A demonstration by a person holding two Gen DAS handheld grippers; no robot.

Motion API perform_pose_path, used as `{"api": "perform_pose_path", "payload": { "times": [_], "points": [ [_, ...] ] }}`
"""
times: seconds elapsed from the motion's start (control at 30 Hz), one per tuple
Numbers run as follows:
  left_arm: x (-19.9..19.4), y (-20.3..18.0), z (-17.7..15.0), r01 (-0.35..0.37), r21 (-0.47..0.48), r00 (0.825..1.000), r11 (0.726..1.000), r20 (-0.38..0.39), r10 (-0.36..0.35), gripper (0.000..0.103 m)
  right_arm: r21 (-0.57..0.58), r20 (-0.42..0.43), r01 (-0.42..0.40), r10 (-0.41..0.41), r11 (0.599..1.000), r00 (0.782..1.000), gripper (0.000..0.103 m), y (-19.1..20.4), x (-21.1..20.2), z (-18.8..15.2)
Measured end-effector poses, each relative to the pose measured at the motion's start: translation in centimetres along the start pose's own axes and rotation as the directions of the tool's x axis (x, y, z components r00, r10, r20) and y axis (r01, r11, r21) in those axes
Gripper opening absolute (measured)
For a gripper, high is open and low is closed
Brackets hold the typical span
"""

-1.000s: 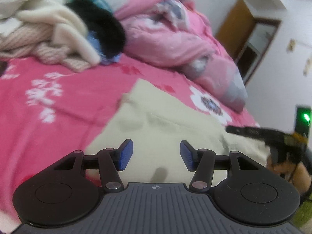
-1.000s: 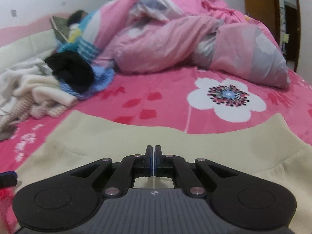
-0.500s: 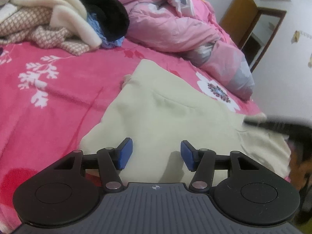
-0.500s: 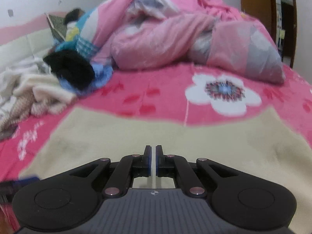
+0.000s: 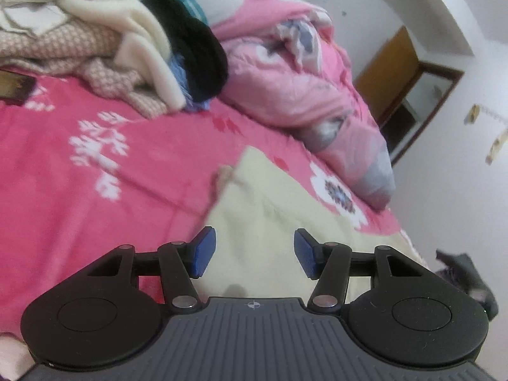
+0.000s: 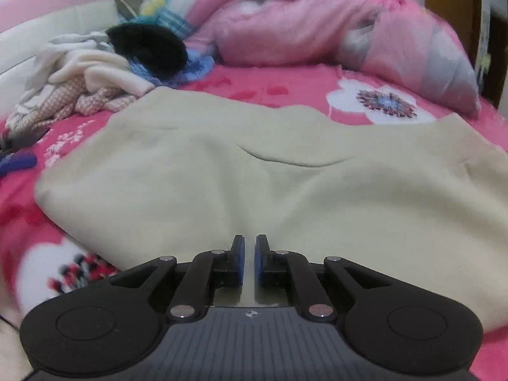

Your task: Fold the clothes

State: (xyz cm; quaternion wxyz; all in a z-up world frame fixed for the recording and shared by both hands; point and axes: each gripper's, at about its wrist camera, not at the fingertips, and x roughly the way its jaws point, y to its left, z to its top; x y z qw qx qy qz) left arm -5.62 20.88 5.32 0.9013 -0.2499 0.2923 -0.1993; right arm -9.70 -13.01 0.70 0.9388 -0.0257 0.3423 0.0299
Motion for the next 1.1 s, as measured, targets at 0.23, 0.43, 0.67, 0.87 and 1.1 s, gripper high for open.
{"api": "perform_pose_path", "payload": {
  "times": [0.23,0.43,0.67,0.87,1.1],
  "points": [
    [-2.2,2.7,1.4,-0.016,-0.118,0.999,0.993,0.034,0.02,0.056,-0.255,0.061,-0.009,0.025,0.967,0.998,0.032,6.8,-0.6,0.6],
    [-2.7,4.0,1.5,-0.016,-0.163,1.0,0.986,0.009,0.017,0.057,-0.539,0.111,-0.03,0.106,0.842,0.988,0.04,13.7,0.3,-0.7],
    [-1.4,5.0,1.4,-0.001,-0.197,0.999,0.98,-0.039,-0.007,0.06,-0.716,0.154,-0.003,0.162,0.698,0.975,0.029,19.4,1.8,-1.3],
    [0.6,6.0,2.2,0.048,-0.285,0.996,0.957,-0.054,-0.066,0.067,-0.515,0.23,-0.04,0.183,0.856,0.956,0.015,15.9,0.1,1.5],
    [7.4,6.7,4.6,0.216,-0.448,0.937,0.868,-0.155,-0.314,0.079,-0.459,0.263,-0.056,0.196,0.886,0.945,0.015,13.9,-1.9,2.6]
  ]
}}
